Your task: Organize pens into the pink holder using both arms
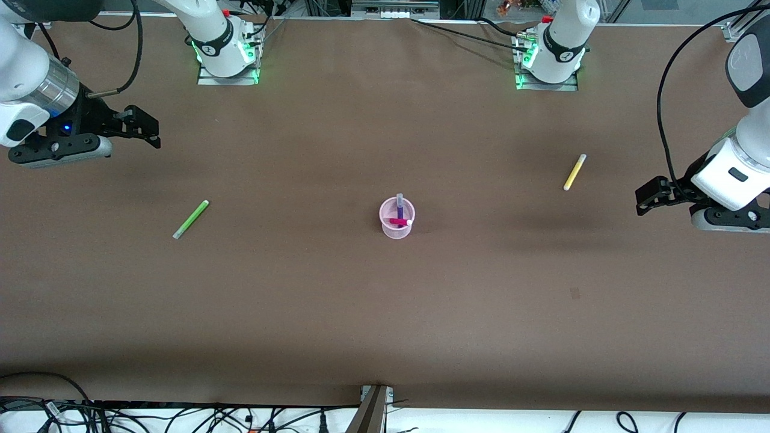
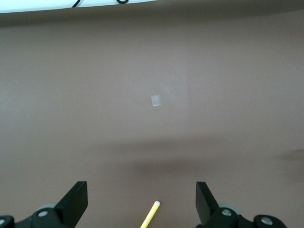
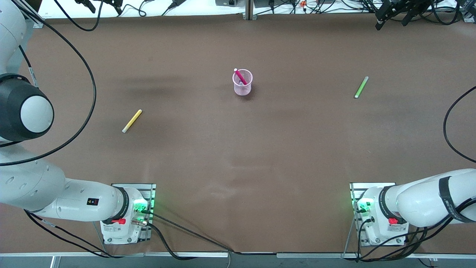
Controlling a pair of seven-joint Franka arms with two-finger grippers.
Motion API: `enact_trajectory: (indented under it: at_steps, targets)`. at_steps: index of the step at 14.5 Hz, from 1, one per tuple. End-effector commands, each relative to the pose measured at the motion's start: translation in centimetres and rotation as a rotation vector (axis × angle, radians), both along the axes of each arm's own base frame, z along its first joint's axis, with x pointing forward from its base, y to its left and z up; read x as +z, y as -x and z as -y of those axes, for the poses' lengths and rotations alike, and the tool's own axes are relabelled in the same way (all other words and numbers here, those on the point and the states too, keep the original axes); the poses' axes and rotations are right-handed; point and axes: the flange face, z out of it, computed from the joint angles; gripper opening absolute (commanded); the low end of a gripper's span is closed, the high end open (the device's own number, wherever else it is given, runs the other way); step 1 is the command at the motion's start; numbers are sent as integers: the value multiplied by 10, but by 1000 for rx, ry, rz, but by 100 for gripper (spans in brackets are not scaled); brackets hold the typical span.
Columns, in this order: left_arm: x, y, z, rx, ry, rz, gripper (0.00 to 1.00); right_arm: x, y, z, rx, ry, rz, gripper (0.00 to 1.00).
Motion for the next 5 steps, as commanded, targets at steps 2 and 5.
enact_trajectory:
  at_steps: [2, 5]
  targets:
    - [4, 2, 2, -17, 9, -5, 100, 6, -2, 0, -13, 17, -10, 100]
    - [5, 3, 1, -16, 7, -4, 100, 6, -2, 1, -11, 17, -10, 100]
